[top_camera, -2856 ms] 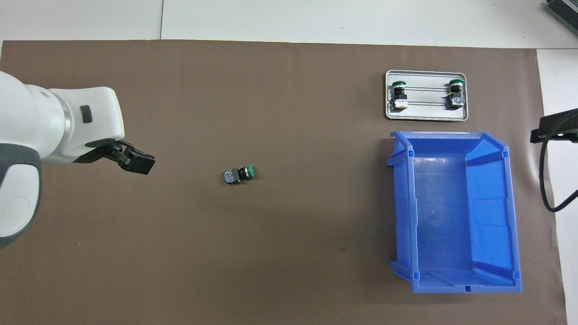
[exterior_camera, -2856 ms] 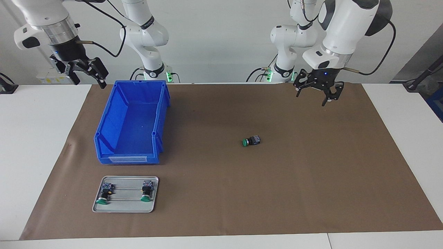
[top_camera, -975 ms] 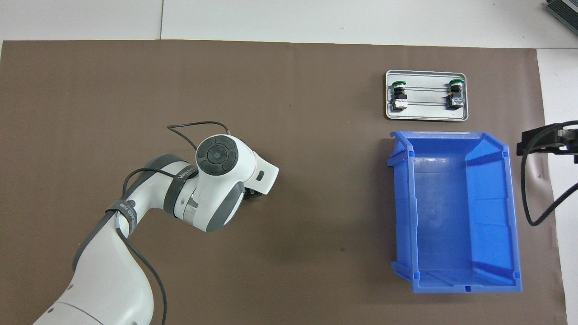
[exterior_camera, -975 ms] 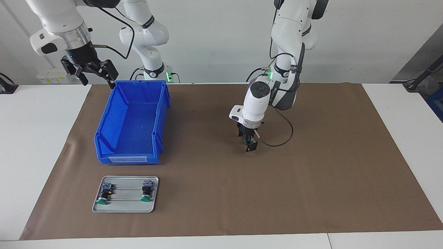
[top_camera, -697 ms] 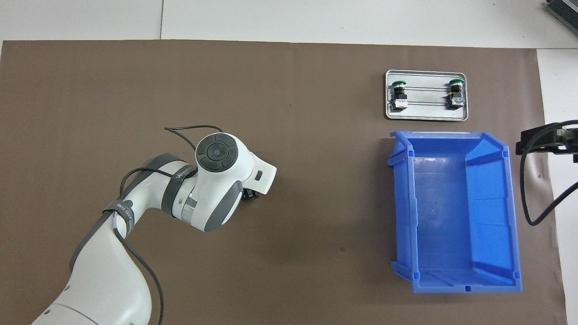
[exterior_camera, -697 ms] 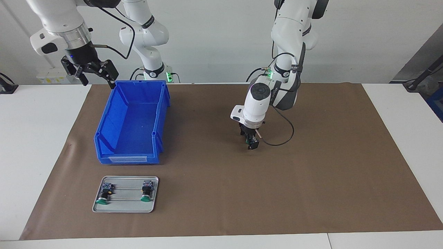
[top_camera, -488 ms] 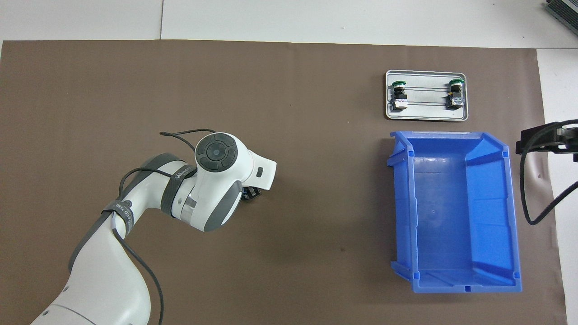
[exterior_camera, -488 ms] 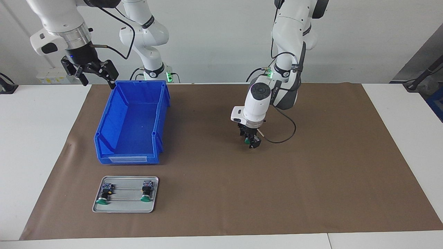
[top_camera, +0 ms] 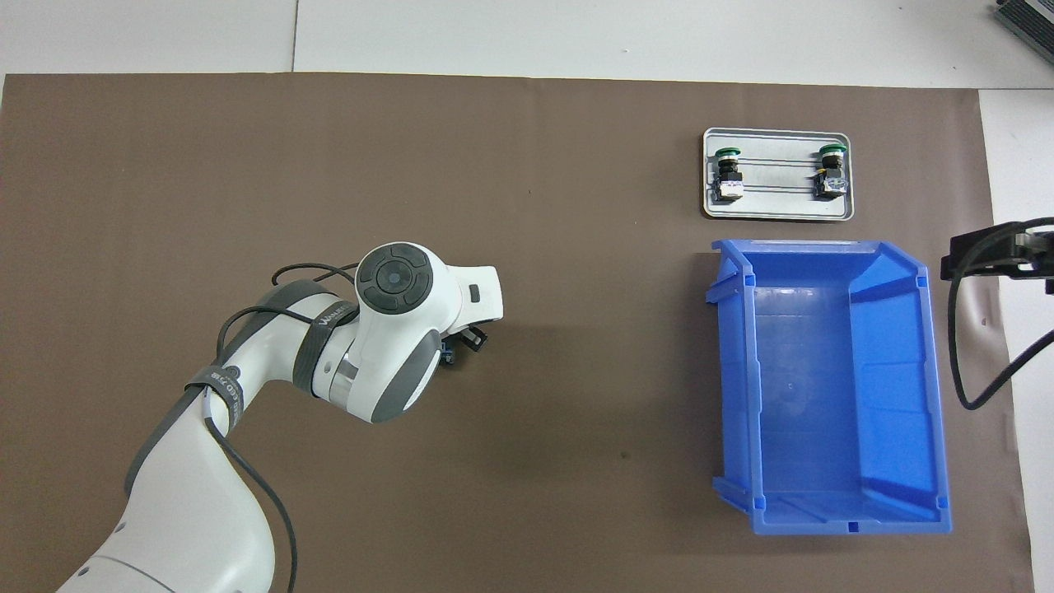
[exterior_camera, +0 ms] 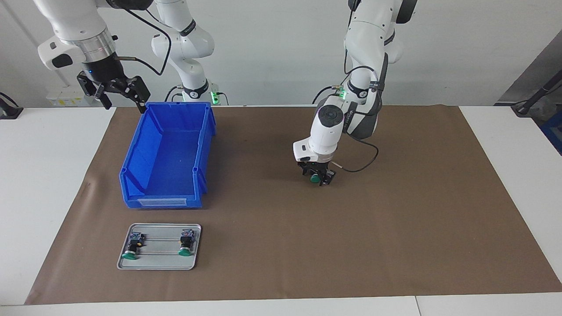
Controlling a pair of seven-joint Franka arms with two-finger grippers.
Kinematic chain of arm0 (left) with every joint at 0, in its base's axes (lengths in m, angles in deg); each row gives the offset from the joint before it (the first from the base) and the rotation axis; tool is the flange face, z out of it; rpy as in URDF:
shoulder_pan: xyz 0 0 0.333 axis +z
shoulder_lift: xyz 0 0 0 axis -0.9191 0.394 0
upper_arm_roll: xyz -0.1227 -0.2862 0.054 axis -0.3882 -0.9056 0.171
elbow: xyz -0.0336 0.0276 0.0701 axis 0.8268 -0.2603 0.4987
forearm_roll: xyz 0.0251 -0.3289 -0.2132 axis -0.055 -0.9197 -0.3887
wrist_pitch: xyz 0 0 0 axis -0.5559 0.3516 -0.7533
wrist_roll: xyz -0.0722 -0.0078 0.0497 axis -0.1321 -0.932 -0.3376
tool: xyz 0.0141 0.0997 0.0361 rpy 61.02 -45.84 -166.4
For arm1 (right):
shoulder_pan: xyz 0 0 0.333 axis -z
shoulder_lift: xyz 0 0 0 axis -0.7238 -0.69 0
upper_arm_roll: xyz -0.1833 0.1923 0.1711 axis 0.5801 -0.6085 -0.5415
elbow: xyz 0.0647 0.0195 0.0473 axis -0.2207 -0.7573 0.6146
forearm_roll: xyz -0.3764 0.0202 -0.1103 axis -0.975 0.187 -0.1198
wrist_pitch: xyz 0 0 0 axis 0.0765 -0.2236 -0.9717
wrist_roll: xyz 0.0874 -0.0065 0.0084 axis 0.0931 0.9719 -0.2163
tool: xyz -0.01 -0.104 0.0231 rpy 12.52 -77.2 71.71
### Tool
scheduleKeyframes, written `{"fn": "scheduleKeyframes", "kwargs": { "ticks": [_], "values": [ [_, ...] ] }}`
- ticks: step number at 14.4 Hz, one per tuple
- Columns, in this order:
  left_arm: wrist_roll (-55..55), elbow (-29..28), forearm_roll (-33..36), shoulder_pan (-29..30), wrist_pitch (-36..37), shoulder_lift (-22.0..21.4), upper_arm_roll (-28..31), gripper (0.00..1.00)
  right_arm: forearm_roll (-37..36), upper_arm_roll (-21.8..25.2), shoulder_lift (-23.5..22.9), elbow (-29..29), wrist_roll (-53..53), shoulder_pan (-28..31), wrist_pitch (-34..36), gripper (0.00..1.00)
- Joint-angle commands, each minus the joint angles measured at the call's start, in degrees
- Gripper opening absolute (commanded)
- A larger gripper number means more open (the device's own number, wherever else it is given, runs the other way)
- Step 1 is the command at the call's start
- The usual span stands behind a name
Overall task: Place and press button with both arms
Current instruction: 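Lower the left gripper over the green button and close on it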
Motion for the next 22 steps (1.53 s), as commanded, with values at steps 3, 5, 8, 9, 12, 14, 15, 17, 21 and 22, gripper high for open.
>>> {"fn": "scheduleKeyframes", "kwargs": {
  "ticks": [3, 5, 8, 9, 12, 14, 15, 17, 21, 22],
  "values": [
    [23.0, -2.1, 0.3, 0.9, 0.3, -1.8, 0.8, 0.75, -0.1, -0.1, 0.1, -0.1, 1.9, 0.5, -0.9, 1.0],
    [25.4, -2.1, 0.3, 0.8, -0.3, -1.8, 0.7, 0.75, -0.1, -0.2, 0.2, -0.1, 2.1, 0.4, -0.9, 1.0],
    [28.7, -2.5, 0.3, 0.7, -1.0, -1.8, 0.7, 0.75, -0.1, -0.2, 0.2, -0.3, 2.1, 0.4, -1.1, 1.0],
    [28.5, -2.6, 0.3, 0.5, -2.2, -1.8, 0.7, 0.74, 0.0, -0.2, 0.2, -0.3, 2.1, 0.5, -1.1, 1.0],
    [28.4, -3.0, 0.3, 0.2, -3.3, -1.8, 0.7, 0.53, 0.0, -0.1, 0.2, -0.7, 2.2, 0.6, -1.1, 1.0],
    [28.1, -2.9, 0.3, 0.1, -3.3, -1.8, 0.7, 0.16, 0.0, -0.2, 0.5, -1.0, 2.2, 0.6, -1.2, 1.0],
    [28.0, -2.9, 0.4, -0.3, -3.0, -1.8, 0.8, 0.0, 0.0, -0.1, 0.5, -1.0, 2.2, 0.6, -1.3, 1.0],
    [27.7, -2.2, 0.7, 0.0, -3.2, -2.1, 0.9, 0.0, 0.0, -0.2, 0.5, -1.0, 2.2, 0.6, -1.3, 1.0],
    [19.0, -1.1, 0.7, 0.9, -4.0, -3.9, 0.6, 0.0, 0.0, -0.2, 0.5, -1.0, 2.1, 0.6, -1.6, 1.0],
    [13.3, -0.3, 0.7, 0.9, -3.6, -4.0, 0.7, 0.0, 0.0, -0.2, 0.5, -1.1, 2.1, 0.6, -2.3, 1.0]
  ]
}}
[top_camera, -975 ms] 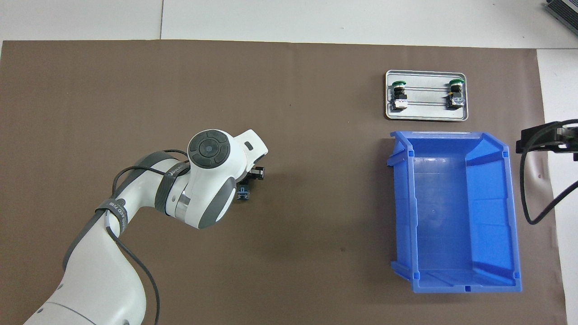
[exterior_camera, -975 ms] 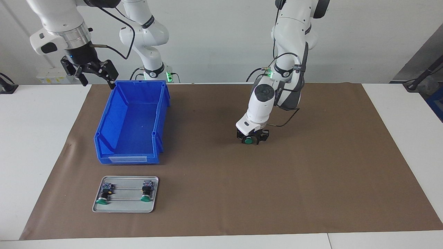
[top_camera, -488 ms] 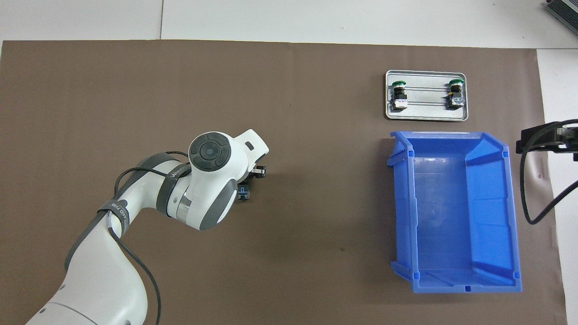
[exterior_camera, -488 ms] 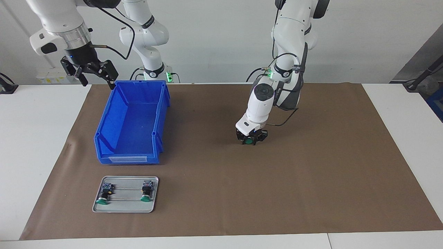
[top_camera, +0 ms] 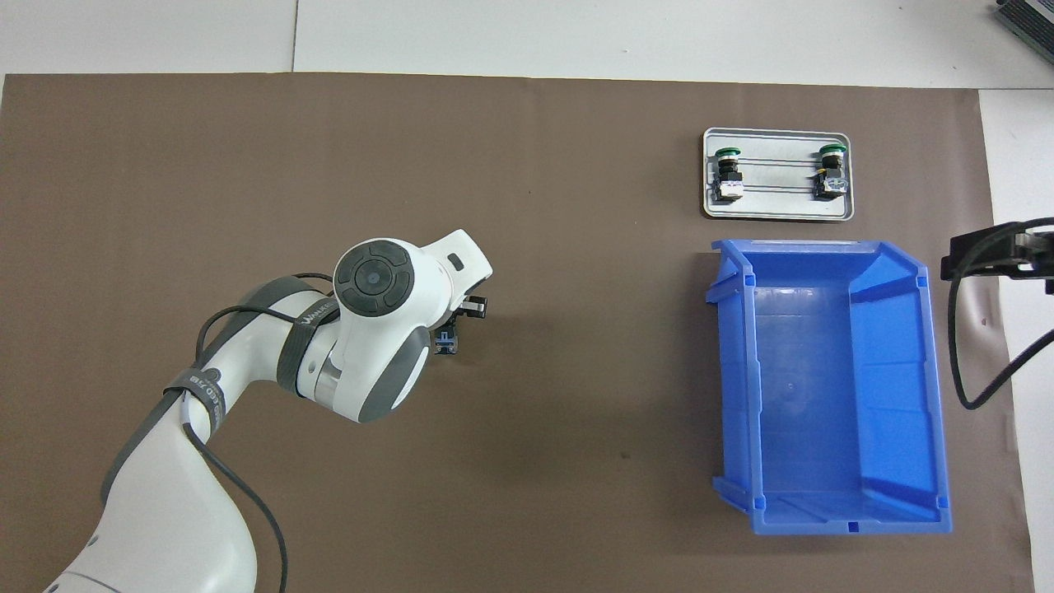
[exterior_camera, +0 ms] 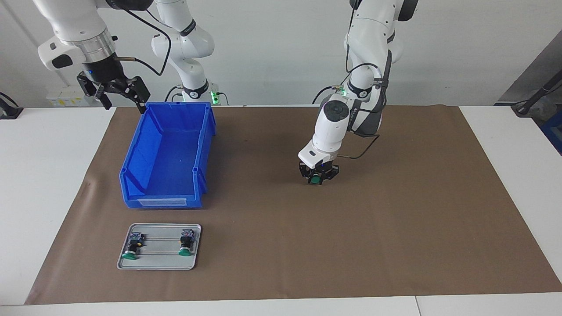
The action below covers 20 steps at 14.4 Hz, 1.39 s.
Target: Place and press button with both arms
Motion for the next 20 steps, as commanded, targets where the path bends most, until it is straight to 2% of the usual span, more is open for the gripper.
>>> {"fn": "scheduleKeyframes", "kwargs": {
  "ticks": [1, 3, 9, 18, 20],
  "values": [
    [-12.1, 0.6, 0.5, 0.5, 0.1, -1.7, 0.3, 0.0, 0.0, -0.1, 0.5, -1.1, 2.0, 0.7, -2.5, 1.0],
    [-21.5, 1.1, 0.6, 2.2, 0.6, -1.8, 0.5, 0.0, 0.0, -0.1, 0.5, -1.1, 2.0, 0.8, -2.4, 1.0],
    [-60.6, 0.9, 0.4, 6.1, 3.4, -3.7, 0.5, 0.0, 0.0, -0.1, 0.6, -1.2, 2.0, 0.9, -2.5, 1.0],
    [-80.0, 2.2, 0.7, 10.1, 5.5, -3.8, 0.8, 0.0, -0.1, -0.1, 0.6, -1.2, 2.0, 0.9, -1.8, 1.0],
    [-89.1, 1.6, 0.7, 11.5, 4.9, -4.0, 0.7, 0.0, -0.2, -0.1, 0.7, -1.2, 2.1, 0.9, -1.8, 1.0]
  ]
}}
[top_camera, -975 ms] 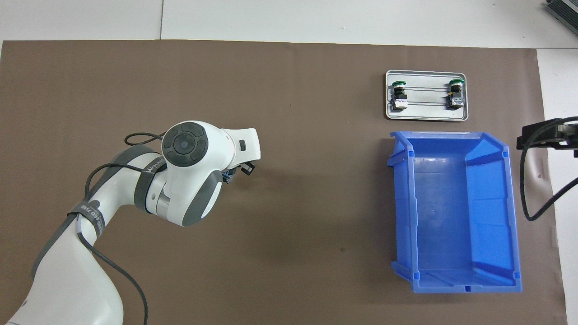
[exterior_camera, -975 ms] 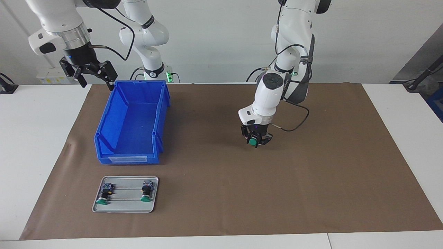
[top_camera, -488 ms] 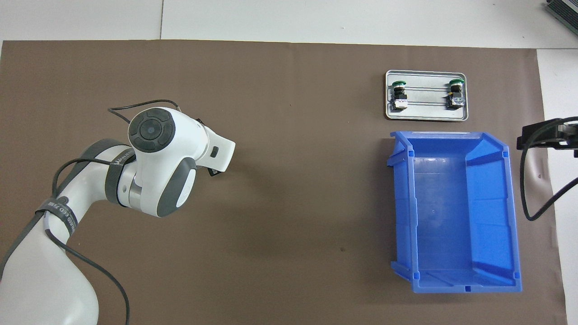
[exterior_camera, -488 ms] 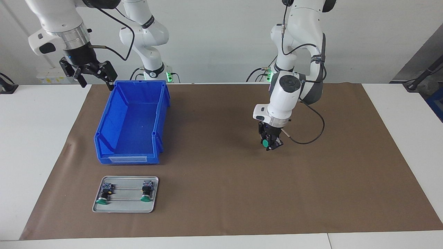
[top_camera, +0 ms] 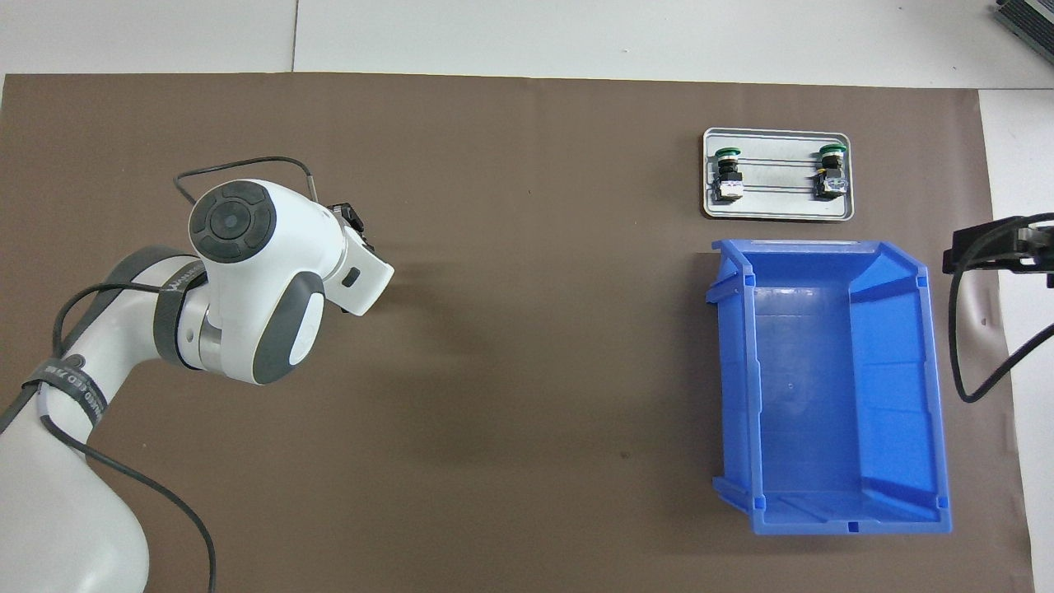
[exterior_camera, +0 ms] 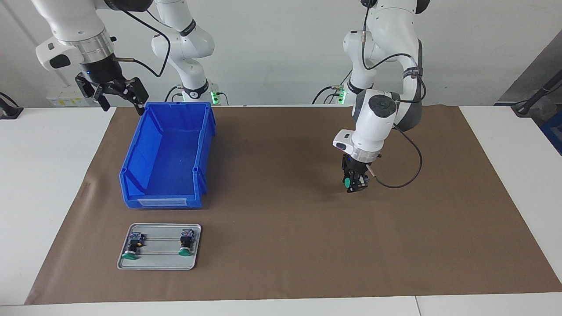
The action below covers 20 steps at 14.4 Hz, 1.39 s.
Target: Place and press button with both arms
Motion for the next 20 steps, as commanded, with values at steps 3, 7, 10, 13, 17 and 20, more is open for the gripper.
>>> {"fn": "scheduleKeyframes", "kwargs": {
  "ticks": [3, 7, 10, 13, 17, 20],
  "values": [
    [-8.9, -0.4, 0.6, 2.8, 0.9, -1.1, -0.5, 0.0, -0.3, -0.2, 0.6, -1.0, 2.0, 0.7, -0.5, 1.0],
    [-8.2, -1.4, -0.2, 2.9, 0.8, -1.4, -0.6, 0.0, -0.4, -0.1, 0.7, -1.2, 2.0, 0.7, -0.5, 1.0],
    [-12.6, -1.5, -8.9, 2.9, -2.7, -1.1, -0.8, 0.0, -0.6, -0.1, 0.7, -1.2, 2.0, 0.7, -0.4, 1.0],
    [-23.5, -1.6, -24.4, 4.2, -2.5, -1.1, -0.8, 0.0, -0.8, -0.1, 0.7, -1.2, 2.0, 0.7, -0.4, 1.0],
    [-35.0, -4.1, -43.4, 5.8, -1.4, -1.1, -1.0, 0.0, -0.8, -0.2, 0.7, -1.2, 2.0, 0.7, -0.4, 1.0],
    [-41.3, -5.8, -58.0, 6.3, 2.9, 0.1, -0.8, 0.0, -0.8, -0.1, 0.7, -1.2, 2.0, 0.7, -0.4, 1.0]
  ]
}}
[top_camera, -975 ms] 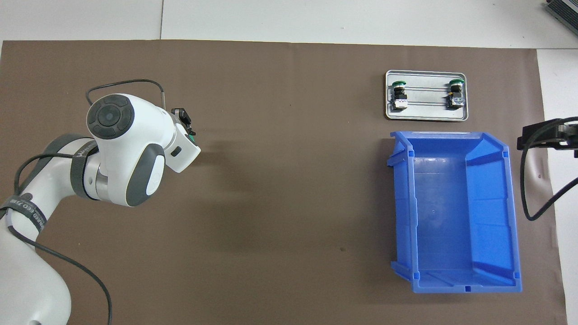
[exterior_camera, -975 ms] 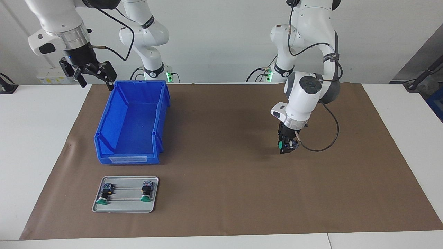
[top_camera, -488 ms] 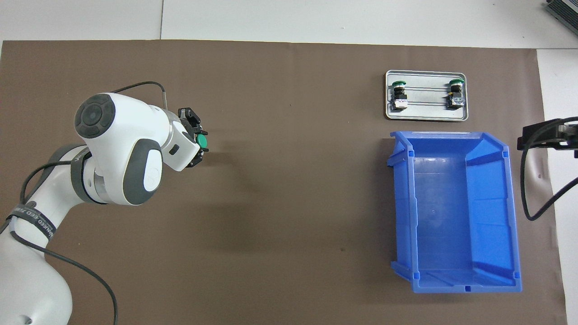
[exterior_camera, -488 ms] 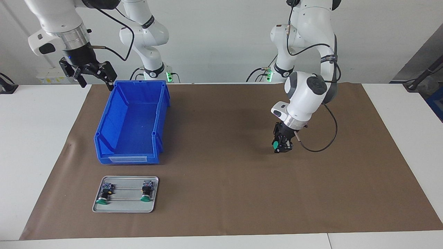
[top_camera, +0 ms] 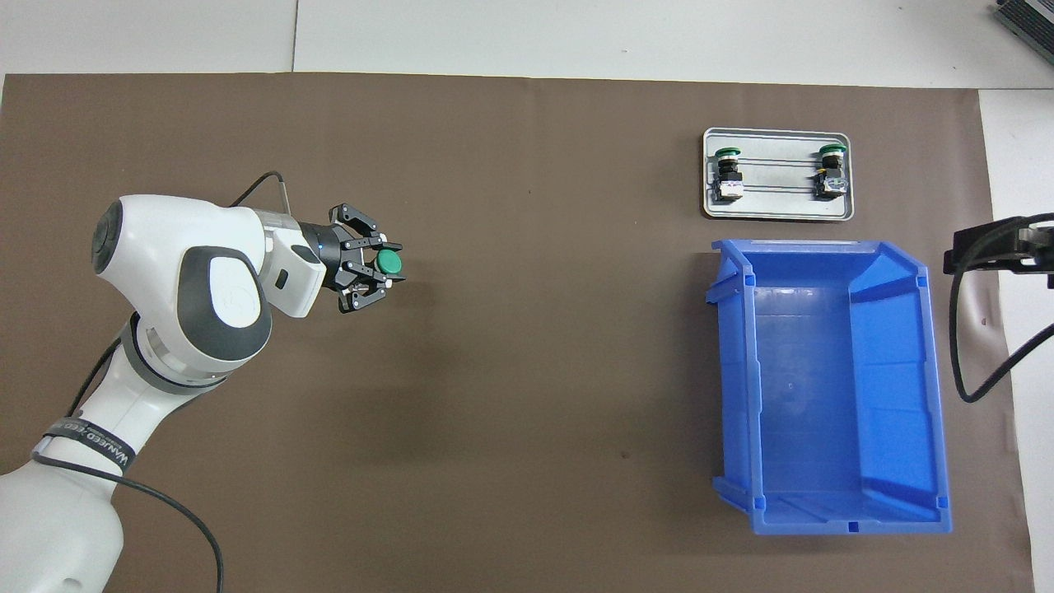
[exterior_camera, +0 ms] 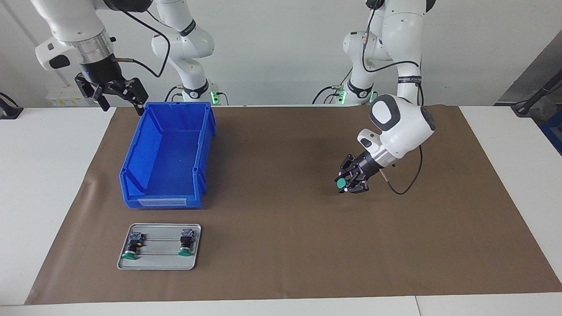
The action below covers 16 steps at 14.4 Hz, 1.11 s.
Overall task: Place and press button with both arms
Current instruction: 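Set the button upright on the table and open the left gripper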
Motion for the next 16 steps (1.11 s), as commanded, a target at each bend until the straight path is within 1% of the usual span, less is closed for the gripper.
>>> {"fn": "scheduleKeyframes", "kwargs": {
  "ticks": [1, 2, 4, 7, 8, 9, 11, 12, 13, 14, 16],
  "values": [
    [-5.6, -2.5, -12.1, 1.1, 2.4, 0.2, -0.6, 0.0, -0.8, -0.2, 0.8, -1.1, 2.0, 0.7, -0.4, 1.0],
    [-7.6, -2.8, -15.6, 1.1, 3.4, 0.4, -0.7, 0.0, -0.8, -0.2, 0.8, -1.1, 2.0, 0.7, -0.4, 1.0],
    [-11.7, -3.0, -24.1, 1.4, 7.7, 1.9, -0.6, 0.0, -0.8, -0.3, 0.8, -1.3, 2.0, 0.7, -0.4, 1.0],
    [-20.0, -5.2, -35.7, 3.0, 13.1, 2.5, -0.6, 0.0, -0.8, -0.3, 0.8, -1.5, 2.0, 0.7, -0.4, 1.0],
    [-20.9, -5.6, -37.4, 3.6, 14.4, 2.5, -0.6, 0.0, -0.9, -0.2, 0.9, -1.5, 2.0, 0.7, -0.4, 1.0],
    [-22.3, -6.1, -37.5, 4.5, 15.6, 2.5, -0.6, 0.0, -0.9, -0.2, 0.9, -1.5, 2.0, 0.7, -0.4, 1.0],
    [-28.1, -9.0, -40.2, 6.4, 17.7, 2.5, -0.6, 0.0, -0.9, -0.2, 0.9, -1.5, 2.0, 0.7, -0.4, 1.0],
    [-31.1, -9.7, -43.6, 7.2, 21.5, 3.3, -0.6, 0.0, -0.9, -0.2, 0.9, -1.5, 2.0, 0.7, -0.4, 1.0],
    [-35.1, -10.6, -46.5, 7.7, 25.4, 5.2, -0.4, 0.0, -0.9, -0.2, 0.9, -1.5, 2.0, 0.7, -0.4, 1.0],
    [-38.3, -11.7, -47.0, 8.7, 27.4, 5.8, -0.4, 0.0, -0.9, -0.2, 0.9, -1.5, 1.9, 0.7, -0.4, 1.0],
    [-40.2, -13.2, -49.3, 9.0, 29.1, 5.5, -0.4, 0.0, -0.9, -0.2, 0.9, -1.5, 1.9, 0.6, -0.4, 1.0]
  ]
}}
